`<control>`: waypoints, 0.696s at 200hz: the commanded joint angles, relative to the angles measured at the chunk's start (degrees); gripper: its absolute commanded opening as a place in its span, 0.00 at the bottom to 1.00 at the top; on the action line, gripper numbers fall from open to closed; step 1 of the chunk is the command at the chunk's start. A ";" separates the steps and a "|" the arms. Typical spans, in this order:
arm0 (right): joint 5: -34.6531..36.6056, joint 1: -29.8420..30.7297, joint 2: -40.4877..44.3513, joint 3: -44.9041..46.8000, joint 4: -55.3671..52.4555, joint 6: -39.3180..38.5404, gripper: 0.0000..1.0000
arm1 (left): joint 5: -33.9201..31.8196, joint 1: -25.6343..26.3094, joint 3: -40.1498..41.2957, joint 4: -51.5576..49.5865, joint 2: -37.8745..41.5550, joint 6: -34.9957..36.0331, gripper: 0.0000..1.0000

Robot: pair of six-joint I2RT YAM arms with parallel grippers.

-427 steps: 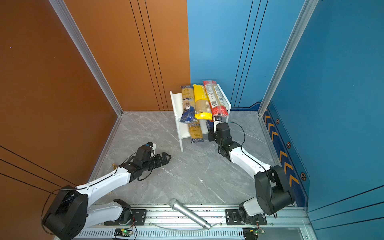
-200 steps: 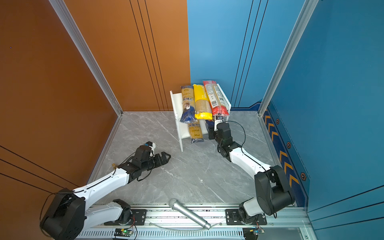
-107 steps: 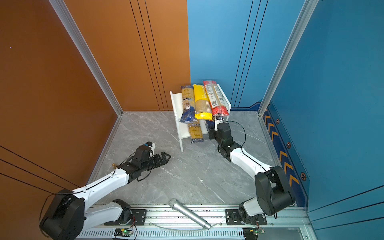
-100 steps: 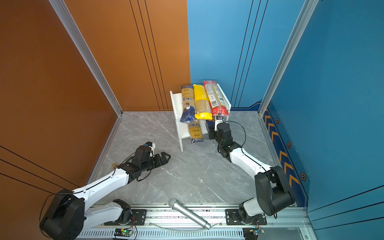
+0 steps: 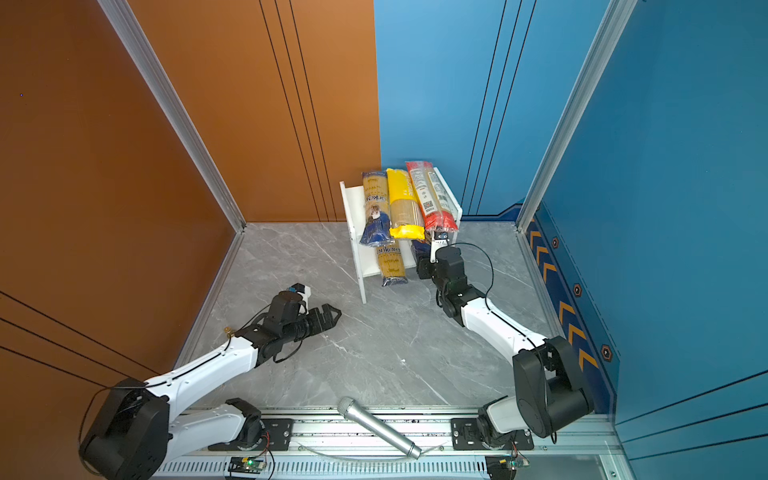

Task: Arrange pasta packages on shelves
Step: Place the pasta bag on the shelf.

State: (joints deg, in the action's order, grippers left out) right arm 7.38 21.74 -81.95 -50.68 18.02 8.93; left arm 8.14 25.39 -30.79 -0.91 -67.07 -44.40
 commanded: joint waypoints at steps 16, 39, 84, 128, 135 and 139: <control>0.80 -0.28 1.92 0.40 2.23 -0.19 0.65 | -0.68 -0.60 0.24 -0.84 0.62 0.86 0.98; 0.65 -0.29 2.21 0.74 2.31 -0.10 0.67 | -0.76 -0.67 0.35 -0.79 0.67 0.81 0.98; 0.70 -0.28 2.74 1.37 2.70 -0.19 0.70 | -0.66 -0.61 0.34 -0.80 0.58 0.81 0.98; 0.56 -0.29 3.43 1.95 2.73 -0.14 0.72 | -0.65 -0.60 0.49 -0.80 0.80 0.72 0.98; 0.60 -0.27 3.49 2.07 2.72 -0.17 0.72 | -0.68 -0.60 0.49 -0.77 0.88 0.72 0.98; 0.60 -0.25 3.59 2.07 2.72 -0.14 0.73 | -0.68 -0.61 0.46 -0.80 0.89 0.72 0.98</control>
State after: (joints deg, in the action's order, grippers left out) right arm 7.35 21.74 -80.60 -49.34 18.68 8.93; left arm 8.14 25.39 -30.79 -0.91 -67.07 -44.42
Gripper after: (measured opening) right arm 0.719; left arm 0.978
